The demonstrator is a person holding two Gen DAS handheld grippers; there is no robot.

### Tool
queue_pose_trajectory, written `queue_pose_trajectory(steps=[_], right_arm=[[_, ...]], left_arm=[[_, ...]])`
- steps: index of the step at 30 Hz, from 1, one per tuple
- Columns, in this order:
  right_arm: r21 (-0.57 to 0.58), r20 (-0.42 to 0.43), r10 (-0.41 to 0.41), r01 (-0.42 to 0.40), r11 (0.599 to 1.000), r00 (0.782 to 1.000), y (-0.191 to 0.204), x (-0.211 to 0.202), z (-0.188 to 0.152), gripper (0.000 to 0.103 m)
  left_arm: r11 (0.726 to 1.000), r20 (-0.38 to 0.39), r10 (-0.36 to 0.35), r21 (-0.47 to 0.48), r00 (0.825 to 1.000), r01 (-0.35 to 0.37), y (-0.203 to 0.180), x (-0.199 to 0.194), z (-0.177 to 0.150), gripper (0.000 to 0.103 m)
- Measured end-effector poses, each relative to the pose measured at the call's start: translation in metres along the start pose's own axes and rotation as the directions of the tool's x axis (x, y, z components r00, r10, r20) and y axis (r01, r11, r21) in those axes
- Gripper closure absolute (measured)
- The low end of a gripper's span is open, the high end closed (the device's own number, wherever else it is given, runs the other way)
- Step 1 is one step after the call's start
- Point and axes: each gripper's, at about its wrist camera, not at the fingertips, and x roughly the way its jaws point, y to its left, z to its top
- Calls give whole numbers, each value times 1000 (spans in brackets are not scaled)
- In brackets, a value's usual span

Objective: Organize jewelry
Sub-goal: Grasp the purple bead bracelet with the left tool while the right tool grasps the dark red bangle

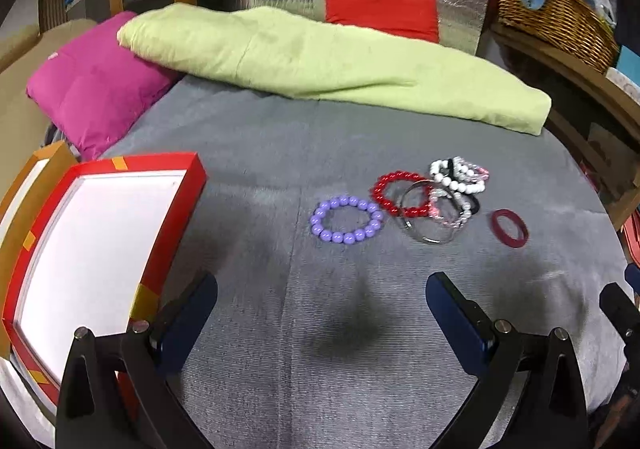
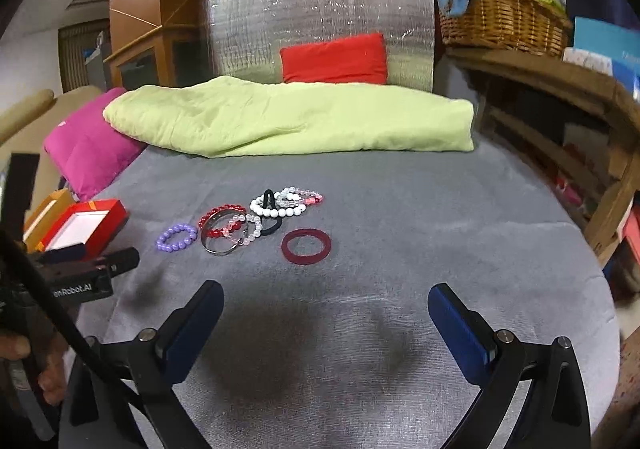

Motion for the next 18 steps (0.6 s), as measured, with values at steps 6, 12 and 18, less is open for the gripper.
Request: queue_pose_trajectory(steps=[6, 12, 18], right_arm=[[52, -141, 72, -65, 997, 987, -10, 48, 21, 13], [92, -294, 78, -53, 994, 953, -18, 111, 39, 40], [78, -355, 63, -37, 996, 933, -13, 143, 46, 56]], left_arm=[[1000, -31, -8, -3, 999, 8, 1, 15, 7, 0], [1000, -56, -18, -19, 998, 17, 6, 34, 23, 11], [998, -118, -37, -53, 992, 31, 11, 62, 38, 27]])
